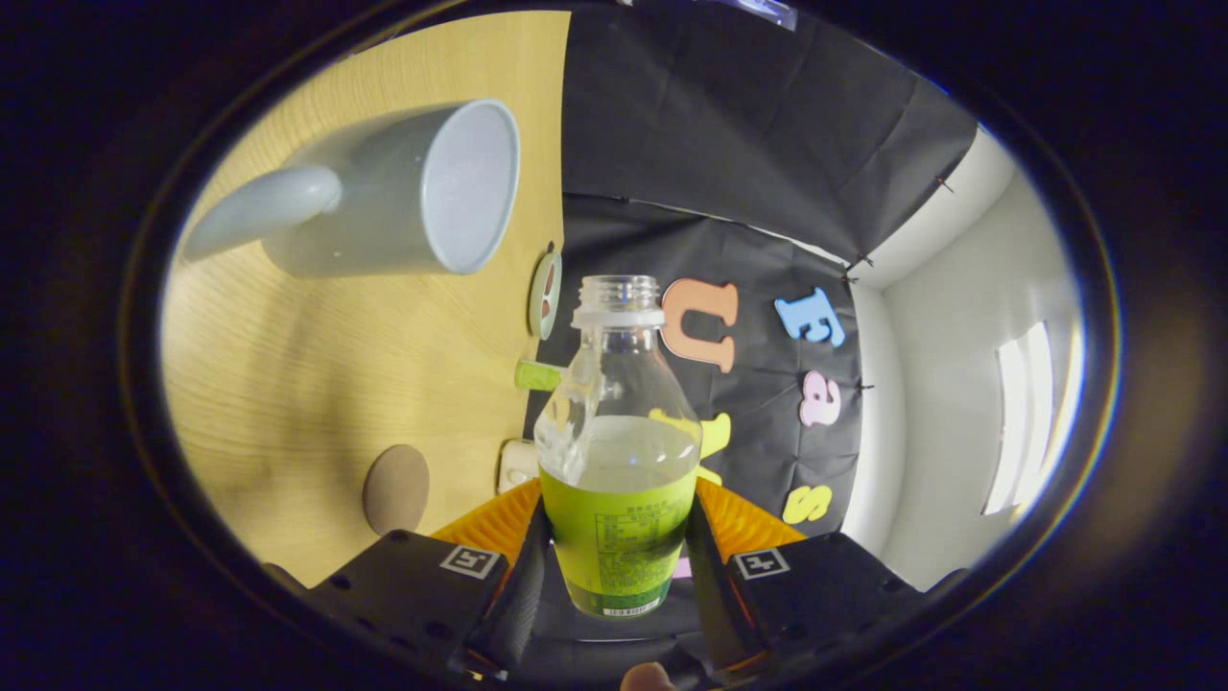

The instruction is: Take the bottle from table, then pour the juice into the cup, finally place the bottle on the coaster

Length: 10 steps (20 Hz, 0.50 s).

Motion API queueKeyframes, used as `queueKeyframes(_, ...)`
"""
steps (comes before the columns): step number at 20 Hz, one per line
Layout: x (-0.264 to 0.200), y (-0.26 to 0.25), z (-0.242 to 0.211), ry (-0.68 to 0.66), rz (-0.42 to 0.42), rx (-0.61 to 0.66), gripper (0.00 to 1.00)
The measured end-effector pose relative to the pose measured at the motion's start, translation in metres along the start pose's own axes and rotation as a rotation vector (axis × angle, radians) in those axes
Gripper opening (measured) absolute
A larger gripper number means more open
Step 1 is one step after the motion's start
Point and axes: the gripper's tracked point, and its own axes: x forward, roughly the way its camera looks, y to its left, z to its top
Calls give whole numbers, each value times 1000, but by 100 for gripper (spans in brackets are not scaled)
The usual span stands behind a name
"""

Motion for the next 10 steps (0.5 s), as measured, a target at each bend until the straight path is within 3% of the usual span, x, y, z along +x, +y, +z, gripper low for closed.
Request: queueKeyframes(10, -3, -16, -1, -14, -22, -90, 74)
